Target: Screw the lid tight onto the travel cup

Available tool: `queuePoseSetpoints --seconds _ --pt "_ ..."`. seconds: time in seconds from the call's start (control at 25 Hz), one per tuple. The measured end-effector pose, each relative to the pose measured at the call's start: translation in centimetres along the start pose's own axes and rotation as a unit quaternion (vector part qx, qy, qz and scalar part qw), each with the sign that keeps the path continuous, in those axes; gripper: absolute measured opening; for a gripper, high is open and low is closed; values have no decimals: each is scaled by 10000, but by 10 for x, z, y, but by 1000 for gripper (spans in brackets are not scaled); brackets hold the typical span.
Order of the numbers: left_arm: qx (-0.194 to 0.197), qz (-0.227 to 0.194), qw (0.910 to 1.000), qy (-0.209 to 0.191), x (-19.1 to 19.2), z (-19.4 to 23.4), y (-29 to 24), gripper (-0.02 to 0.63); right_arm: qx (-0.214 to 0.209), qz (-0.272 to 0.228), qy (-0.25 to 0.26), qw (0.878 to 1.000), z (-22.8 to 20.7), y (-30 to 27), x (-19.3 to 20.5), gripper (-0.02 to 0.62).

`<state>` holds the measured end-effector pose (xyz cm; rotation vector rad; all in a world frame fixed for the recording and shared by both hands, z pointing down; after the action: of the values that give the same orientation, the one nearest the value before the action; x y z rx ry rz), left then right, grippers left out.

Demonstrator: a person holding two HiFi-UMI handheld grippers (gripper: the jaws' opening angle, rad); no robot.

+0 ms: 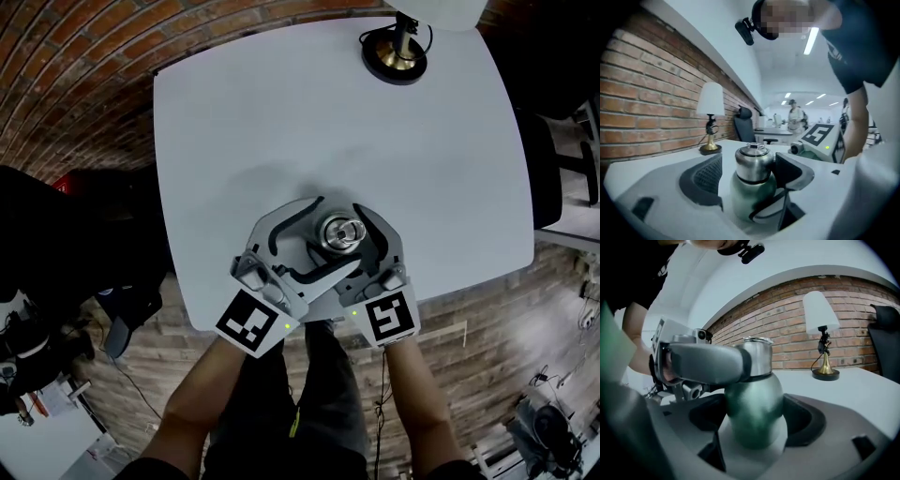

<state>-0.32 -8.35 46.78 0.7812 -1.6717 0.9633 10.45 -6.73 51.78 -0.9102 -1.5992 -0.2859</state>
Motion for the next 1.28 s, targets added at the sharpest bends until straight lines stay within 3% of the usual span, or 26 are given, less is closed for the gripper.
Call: queuePoseSetpoints --seconds 0.08,0.16,0.28,0.36,0.44,0.56,0.76,1.28 --pt "-650 115 9978 52 -1 -6 -3 345 22 -4 7 10000 0 0 1 344" --pt "-951 132 9954 -26 -2 -10 -8 345 25 -2 23 10000 1 0 2 344" --pt "-1042 137 9944 -144 -4 -14 -15 342 39 -5 5 10000 2 0 2 344" --pt "-985 114 9948 -227 -5 -16 -17 281 55 4 -1 10000 2 0 2 344" --pt "-888 8 9957 -277 -5 -15 -17 274 60 11 -13 10000 2 0 2 344" --pt "-536 -171 9978 -342 -5 -11 -16 265 45 13 -3 10000 2 0 3 344" --pt "397 -377 9965 -629 -4 -1 -15 267 28 13 9 10000 2 0 2 344" --pt "1952 -752 9738 -888 0 14 -16 270 -124 53 46 9999 3 -2 3 344"
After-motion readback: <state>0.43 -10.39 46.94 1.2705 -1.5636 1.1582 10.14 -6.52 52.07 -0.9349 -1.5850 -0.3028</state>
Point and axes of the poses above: the fingertips, and each gripper's own axes: y backward along the fingers, z to its left, x out of its underside, the point moved 9 cm from there along y, backward along the fingers, and after that the axes turned 10 degrees about -y, right-handed, at the moved point
